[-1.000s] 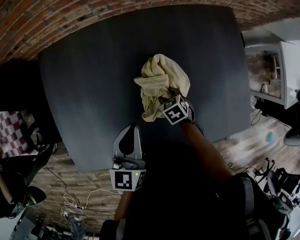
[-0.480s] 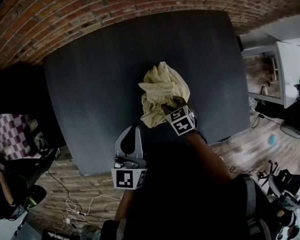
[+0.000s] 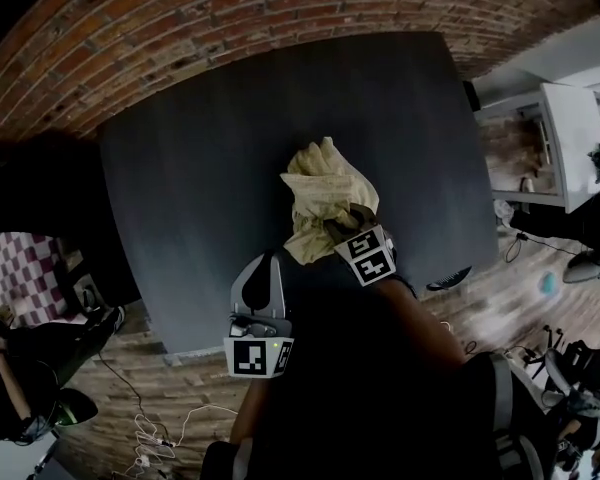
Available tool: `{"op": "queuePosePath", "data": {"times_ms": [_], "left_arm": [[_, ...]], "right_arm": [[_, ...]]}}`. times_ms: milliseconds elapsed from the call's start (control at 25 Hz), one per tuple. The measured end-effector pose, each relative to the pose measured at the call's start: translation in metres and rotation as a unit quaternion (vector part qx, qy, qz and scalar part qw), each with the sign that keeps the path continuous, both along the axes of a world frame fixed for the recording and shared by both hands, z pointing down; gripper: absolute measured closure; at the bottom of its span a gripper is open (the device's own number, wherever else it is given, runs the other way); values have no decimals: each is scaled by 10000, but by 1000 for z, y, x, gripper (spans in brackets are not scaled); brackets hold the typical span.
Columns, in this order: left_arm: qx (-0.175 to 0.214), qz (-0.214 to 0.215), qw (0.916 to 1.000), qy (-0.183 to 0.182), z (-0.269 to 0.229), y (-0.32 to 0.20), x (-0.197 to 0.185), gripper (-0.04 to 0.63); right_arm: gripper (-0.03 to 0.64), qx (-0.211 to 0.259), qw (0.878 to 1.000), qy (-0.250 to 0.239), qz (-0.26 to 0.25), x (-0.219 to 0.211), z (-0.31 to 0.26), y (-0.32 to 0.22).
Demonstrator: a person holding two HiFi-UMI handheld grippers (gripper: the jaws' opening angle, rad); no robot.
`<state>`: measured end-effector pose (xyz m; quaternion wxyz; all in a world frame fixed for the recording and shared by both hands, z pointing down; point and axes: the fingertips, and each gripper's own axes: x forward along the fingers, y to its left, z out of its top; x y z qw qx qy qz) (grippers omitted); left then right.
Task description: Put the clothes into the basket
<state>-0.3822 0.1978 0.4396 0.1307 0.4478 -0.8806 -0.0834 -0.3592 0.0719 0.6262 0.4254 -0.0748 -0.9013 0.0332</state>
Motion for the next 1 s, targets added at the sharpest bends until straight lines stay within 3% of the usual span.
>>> {"op": "queuePosePath", "data": {"times_ms": [400, 1000], "left_arm": [[8, 122, 9998, -172, -13, 22, 17, 592], [148, 667, 9970, -376, -30, 41, 41, 592]], "right_arm": [[508, 54, 9989, -384, 268, 21, -36, 16], [508, 118, 9916, -954, 868, 53, -94, 38]]}}
